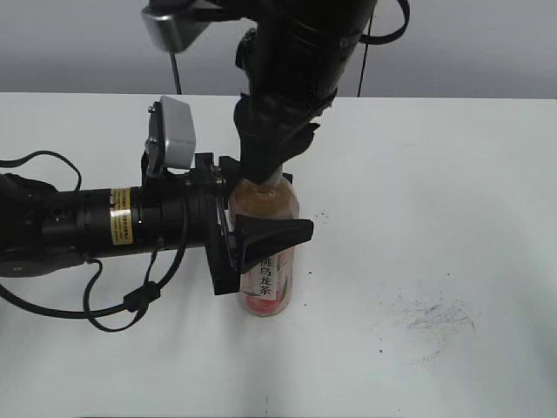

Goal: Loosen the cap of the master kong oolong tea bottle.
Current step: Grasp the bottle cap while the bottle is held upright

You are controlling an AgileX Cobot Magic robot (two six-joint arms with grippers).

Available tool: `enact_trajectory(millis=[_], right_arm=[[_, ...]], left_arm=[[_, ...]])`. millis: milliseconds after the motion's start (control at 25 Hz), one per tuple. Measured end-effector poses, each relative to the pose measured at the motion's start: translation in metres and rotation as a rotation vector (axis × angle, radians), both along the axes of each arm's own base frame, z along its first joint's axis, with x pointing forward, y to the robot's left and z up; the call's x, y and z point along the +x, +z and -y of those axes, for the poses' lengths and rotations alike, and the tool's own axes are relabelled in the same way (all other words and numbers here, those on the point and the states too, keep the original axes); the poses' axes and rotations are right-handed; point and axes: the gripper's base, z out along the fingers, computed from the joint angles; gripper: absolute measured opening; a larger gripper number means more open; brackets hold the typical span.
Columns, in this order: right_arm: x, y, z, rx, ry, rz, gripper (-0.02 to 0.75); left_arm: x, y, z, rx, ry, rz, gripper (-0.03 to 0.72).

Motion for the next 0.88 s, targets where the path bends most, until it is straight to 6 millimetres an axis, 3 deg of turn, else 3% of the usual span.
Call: enact_trajectory(millis=[760,880], right_arm=[[-0.0002,-0.0001,0.0002,-0.15,1.386,0.45,0.274],[0.0004,-0.0003,0.0007,-0.184,1.541,0.5,0.274]], left_arm=[[0.0,-0.0001,0.0002,0.002,0.0,0.001,0.447],[0.0004,-0.0001,0.0001,0.001,0.005,-0.001,0.447]])
